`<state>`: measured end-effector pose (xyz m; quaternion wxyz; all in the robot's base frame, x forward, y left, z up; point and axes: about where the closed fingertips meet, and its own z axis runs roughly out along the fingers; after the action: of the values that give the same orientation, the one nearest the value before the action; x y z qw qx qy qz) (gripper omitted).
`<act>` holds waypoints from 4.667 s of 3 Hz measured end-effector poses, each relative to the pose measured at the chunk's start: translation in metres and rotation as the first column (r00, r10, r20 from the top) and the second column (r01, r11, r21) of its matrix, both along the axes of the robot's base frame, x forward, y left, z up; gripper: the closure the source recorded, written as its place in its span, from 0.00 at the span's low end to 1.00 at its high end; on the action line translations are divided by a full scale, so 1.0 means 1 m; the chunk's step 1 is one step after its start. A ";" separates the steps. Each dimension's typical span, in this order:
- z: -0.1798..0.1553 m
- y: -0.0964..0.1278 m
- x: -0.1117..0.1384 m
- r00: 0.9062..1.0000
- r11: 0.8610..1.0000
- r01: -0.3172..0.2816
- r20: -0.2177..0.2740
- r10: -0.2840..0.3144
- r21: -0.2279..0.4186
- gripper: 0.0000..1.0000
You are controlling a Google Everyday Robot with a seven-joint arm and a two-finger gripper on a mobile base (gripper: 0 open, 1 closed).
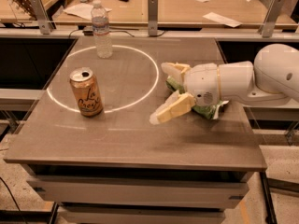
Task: Pick orange can
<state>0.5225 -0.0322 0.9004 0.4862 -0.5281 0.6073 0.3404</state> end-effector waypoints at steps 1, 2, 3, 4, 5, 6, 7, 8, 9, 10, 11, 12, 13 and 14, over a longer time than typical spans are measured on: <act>-0.012 0.017 0.011 0.999 1.000 0.008 -0.033 -0.009 -0.013 0.00; -0.016 0.039 0.015 0.999 0.999 -0.043 -0.030 0.043 0.013 0.00; -0.014 0.062 0.018 0.996 0.995 -0.094 -0.005 0.094 0.040 0.00; -0.013 0.084 0.024 0.991 0.990 -0.134 0.014 0.134 0.048 0.00; -0.021 0.104 0.033 0.989 0.987 -0.146 0.003 0.147 0.059 0.00; -0.030 0.124 0.041 0.985 0.982 -0.171 -0.007 0.172 0.085 0.00; -0.031 0.144 0.047 0.977 0.971 -0.214 0.008 0.214 0.110 0.00; -0.025 0.166 0.044 0.953 0.943 -0.304 0.025 0.303 0.139 0.00; -0.022 0.180 0.030 0.913 0.903 -0.406 0.028 0.407 0.143 0.00; -0.034 0.195 0.020 0.873 0.863 -0.483 0.004 0.488 0.147 0.18; -0.042 0.202 0.017 0.850 0.842 -0.517 -0.021 0.526 0.154 0.42; -0.046 0.203 0.018 0.840 0.836 -0.525 -0.058 0.539 0.156 0.64; -0.018 0.185 0.029 0.861 0.856 -0.492 -0.053 0.505 0.159 0.87; 0.023 0.157 0.037 0.922 0.912 -0.380 -0.021 0.388 0.154 1.00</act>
Offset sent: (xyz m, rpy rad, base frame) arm 0.0214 0.0621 -0.0220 0.0471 0.0170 0.1086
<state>0.5597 0.1248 0.9230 0.4316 -0.5909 0.4773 0.4865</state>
